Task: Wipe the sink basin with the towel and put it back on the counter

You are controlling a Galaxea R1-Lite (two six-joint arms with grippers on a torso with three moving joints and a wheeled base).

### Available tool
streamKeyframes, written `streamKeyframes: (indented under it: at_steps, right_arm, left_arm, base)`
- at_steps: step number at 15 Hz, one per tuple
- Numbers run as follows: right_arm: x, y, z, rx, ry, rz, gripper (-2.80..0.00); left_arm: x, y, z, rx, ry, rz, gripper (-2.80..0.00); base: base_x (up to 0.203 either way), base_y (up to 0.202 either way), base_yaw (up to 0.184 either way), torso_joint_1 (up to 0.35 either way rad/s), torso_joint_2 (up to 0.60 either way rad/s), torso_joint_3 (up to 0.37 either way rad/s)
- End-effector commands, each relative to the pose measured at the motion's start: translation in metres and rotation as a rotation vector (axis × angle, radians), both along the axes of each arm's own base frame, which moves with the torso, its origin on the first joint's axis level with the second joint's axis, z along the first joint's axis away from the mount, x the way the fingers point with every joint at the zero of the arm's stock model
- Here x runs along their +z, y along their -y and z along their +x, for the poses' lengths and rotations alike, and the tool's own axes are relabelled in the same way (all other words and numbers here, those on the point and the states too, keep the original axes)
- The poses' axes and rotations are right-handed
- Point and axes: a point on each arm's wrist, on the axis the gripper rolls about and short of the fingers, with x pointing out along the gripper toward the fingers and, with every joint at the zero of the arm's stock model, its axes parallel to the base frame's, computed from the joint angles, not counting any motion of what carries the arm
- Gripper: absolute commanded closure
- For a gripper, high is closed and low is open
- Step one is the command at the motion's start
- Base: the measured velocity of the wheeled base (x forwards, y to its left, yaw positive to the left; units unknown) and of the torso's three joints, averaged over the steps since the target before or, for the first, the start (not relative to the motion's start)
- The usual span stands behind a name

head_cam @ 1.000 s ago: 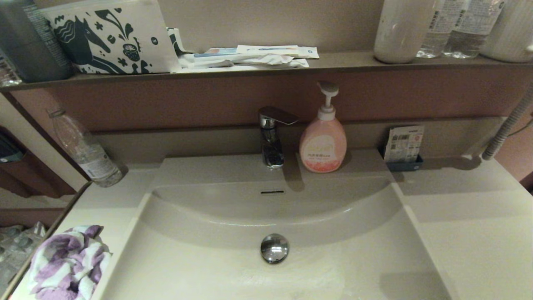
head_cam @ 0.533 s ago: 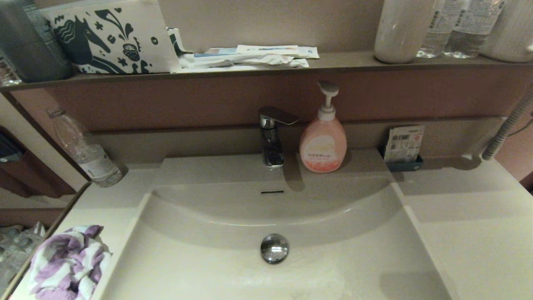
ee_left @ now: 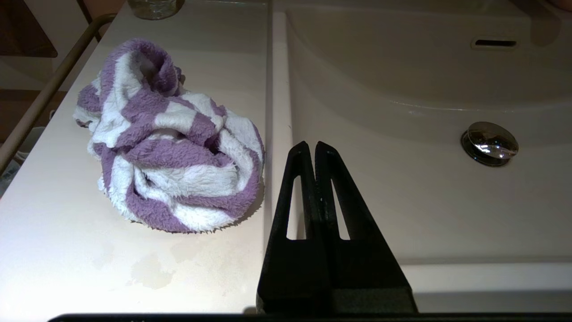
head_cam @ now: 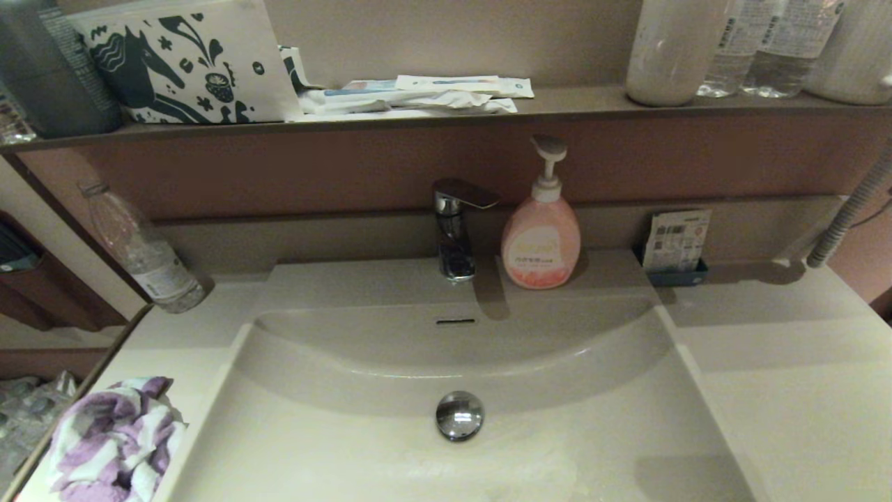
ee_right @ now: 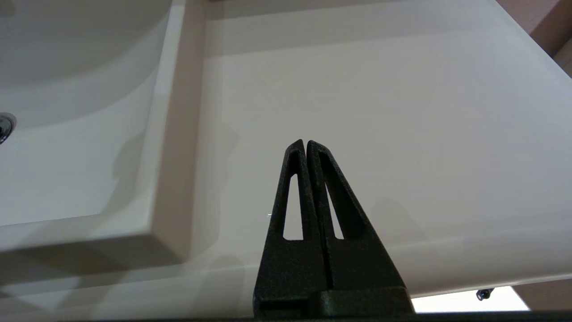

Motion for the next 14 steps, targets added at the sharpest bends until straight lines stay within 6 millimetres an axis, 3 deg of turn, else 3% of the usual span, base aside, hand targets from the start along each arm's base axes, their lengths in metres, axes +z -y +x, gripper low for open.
streamKeyframes:
  at_steps: [1,14]
  right_arm:
    - [0.0003,0.0000,0.0000,0.000,0.000,0.000,0.00]
    - [0.0002,0.0000,0.0000,0.000,-0.001,0.001,0.00]
  left_arm:
    - [0.0000,0.0000,0.0001,0.000,-0.002,-0.001,0.00]
    - [0.0000,0.0000,0.0001,0.000,-0.002,-0.001,0.00]
  base:
    - [0.000,0.000,0.000,0.000,0.00,0.000]
    - [0.000,0.000,0.000,0.000,0.00,0.000]
